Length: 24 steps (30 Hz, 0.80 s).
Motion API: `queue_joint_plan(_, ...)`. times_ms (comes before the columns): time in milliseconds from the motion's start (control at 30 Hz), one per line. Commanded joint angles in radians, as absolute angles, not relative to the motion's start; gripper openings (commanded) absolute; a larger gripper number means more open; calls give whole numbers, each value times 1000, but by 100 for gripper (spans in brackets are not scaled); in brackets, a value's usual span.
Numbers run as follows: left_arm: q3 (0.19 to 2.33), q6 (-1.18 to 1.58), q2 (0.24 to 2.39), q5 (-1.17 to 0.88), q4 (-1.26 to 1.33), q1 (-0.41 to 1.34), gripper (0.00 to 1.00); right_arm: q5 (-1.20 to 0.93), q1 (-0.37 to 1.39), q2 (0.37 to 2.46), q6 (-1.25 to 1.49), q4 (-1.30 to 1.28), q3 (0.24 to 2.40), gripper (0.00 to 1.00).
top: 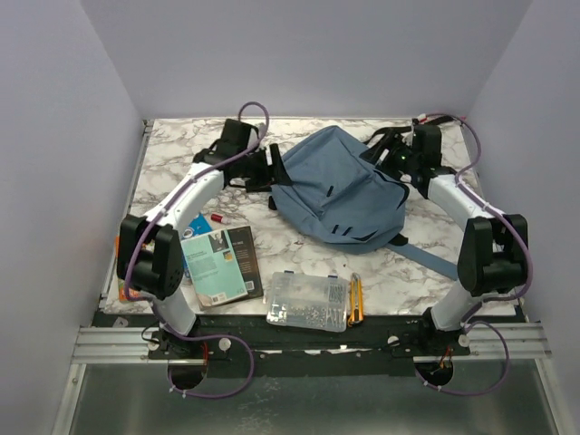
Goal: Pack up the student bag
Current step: Unzip the student bag at the center of the board, then pick up the stationery from the center of the board.
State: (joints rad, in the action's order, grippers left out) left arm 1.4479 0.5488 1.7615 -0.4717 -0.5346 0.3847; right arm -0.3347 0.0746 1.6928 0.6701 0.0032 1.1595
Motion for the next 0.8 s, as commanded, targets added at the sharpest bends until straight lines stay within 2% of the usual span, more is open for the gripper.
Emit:
queue_joint_plan(0, 1387, 475, 1663, -167, -692, 281, 79, -233, 169, 1636, 570, -146, 1195, 73)
queue_joint_plan(100, 1339, 503, 1642, -41, -748, 229, 80, -198, 247, 1608, 538, -191, 1208, 73)
queue_joint_plan(267, 1247, 583, 1605, 34, -735, 140, 80, -237, 276, 1585, 527, -176, 1161, 73)
queue_joint_plan(767, 1306, 722, 1808, 48, -737, 108, 57, -301, 275, 1569, 487, -143, 1113, 73)
